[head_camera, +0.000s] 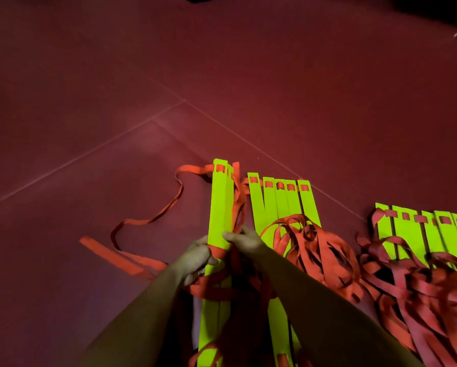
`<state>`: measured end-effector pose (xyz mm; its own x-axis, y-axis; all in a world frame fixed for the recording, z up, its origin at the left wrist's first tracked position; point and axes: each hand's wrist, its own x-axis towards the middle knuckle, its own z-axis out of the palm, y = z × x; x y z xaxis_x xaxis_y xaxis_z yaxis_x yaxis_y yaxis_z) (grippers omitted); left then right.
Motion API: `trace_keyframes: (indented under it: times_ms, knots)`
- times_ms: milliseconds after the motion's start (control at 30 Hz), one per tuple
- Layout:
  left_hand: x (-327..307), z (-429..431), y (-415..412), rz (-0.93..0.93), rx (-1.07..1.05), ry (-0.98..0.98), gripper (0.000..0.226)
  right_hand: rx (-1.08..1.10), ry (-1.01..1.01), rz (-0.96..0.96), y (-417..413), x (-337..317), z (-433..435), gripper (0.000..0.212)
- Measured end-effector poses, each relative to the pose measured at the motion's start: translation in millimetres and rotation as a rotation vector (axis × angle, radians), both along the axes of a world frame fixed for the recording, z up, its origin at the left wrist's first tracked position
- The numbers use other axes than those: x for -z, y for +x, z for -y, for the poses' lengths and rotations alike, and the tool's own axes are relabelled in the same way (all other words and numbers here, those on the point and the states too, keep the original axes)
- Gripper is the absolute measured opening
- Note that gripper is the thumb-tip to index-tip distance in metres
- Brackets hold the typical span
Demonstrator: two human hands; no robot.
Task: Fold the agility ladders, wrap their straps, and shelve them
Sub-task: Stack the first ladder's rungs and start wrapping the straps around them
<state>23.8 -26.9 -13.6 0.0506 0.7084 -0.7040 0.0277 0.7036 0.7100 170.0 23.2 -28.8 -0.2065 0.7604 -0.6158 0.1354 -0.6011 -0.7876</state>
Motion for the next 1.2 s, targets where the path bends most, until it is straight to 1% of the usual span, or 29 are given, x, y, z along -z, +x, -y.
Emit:
trace_keyframes:
  times_ms: [100, 167, 200, 233, 267, 300, 367, 400, 433, 467, 500, 533, 567, 633, 667, 700, 767, 833, 900, 933, 967, 1033, 1067, 1100, 1133, 1200]
  knots:
    - [-22, -5, -4, 0.051, 0.056, 0.038, 0.072, 0.008, 0.034, -0.024, 10, -27, -3, 0.036]
    - [-43, -12, -5, 0.043, 0.072, 0.097, 0.074, 0.041, 0.031, -0.115, 18, -50, -11, 0.035]
    - [-56, -19, -4, 0.054, 0.066, 0.12, 0.066, 0.048, 0.036, -0.156, 23, -65, -15, 0.034]
    - [-72, -25, 0, 0.078, 0.058, 0.143, 0.054, 0.047, 0.044, -0.164, 28, -78, -21, 0.033]
    - [-90, -30, 4, 0.075, 0.046, 0.171, 0.041, 0.036, 0.057, -0.165, 32, -93, -25, 0.031]
    - [-105, -35, 8, 0.064, 0.025, 0.223, 0.034, 0.007, 0.075, -0.144, 36, -109, -28, 0.03]
    - [-129, -47, 14, -0.063, 0.026, 0.373, 0.03, -0.062, 0.128, -0.1, 45, -137, -31, 0.038]
    - [-140, -53, 16, -0.154, 0.033, 0.448, 0.032, -0.084, 0.151, -0.078, 47, -150, -30, 0.039]
    - [-149, -58, 17, -0.288, 0.057, 0.493, 0.047, -0.106, 0.185, -0.049, 51, -161, -29, 0.036]
    - [-161, -60, 19, -0.452, 0.085, 0.49, 0.069, -0.127, 0.222, -0.007, 53, -172, -28, 0.027]
    - [-165, -66, 19, -0.585, 0.104, 0.485, 0.087, -0.16, 0.261, 0.043, 55, -186, -25, 0.018]
    - [-169, -71, 19, -0.653, 0.104, 0.51, 0.092, -0.185, 0.298, 0.102, 58, -200, -23, 0.012]
    - [-188, -67, 24, -0.666, 0.12, 0.564, 0.086, -0.23, 0.343, 0.18, 61, -214, -21, 0.01]
    - [-232, -53, 34, -0.467, 0.156, 0.673, 0.057, -0.341, 0.437, 0.337, 67, -246, -19, 0.024]
    - [-248, -47, 38, -0.36, 0.191, 0.694, 0.04, -0.41, 0.484, 0.41, 71, -267, -16, 0.029]
    - [-260, -45, 40, -0.292, 0.235, 0.707, 0.03, -0.477, 0.539, 0.476, 76, -289, -12, 0.034]
    - [-284, -38, 47, -0.261, 0.279, 0.731, 0.028, -0.526, 0.65, 0.591, 89, -329, -3, 0.042]
    - [-314, -33, 59, -0.215, 0.275, 0.773, 0.028, -0.468, 0.786, 0.662, 103, -367, 7, 0.041]
    - [-343, -28, 73, -0.199, 0.28, 0.833, 0.026, -0.384, 0.862, 0.603, 115, -395, 15, 0.032]
    - [-355, -26, 80, -0.232, 0.29, 0.874, 0.022, -0.315, 0.884, 0.572, 120, -405, 17, 0.029]
    - [-366, -24, 89, -0.3, 0.296, 0.924, 0.019, -0.242, 0.919, 0.561, 125, -412, 19, 0.027]
    - [-380, -17, 108, -0.522, 0.344, 0.994, 0.019, -0.102, 0.973, 0.55, 132, -419, 27, 0.025]
    - [-385, -11, 119, -0.613, 0.359, 1.02, 0.022, -0.053, 0.965, 0.517, 135, -417, 29, 0.029]
    - [-384, -7, 128, -0.656, 0.366, 1.033, 0.027, -0.023, 0.937, 0.456, 138, -415, 34, 0.032]
    - [-384, -2, 135, -0.653, 0.375, 1.032, 0.032, -0.005, 0.902, 0.381, 142, -412, 38, 0.031]
    - [-381, 5, 142, -0.556, 0.424, 0.995, 0.047, 0.001, 0.873, 0.259, 149, -410, 50, 0.024]
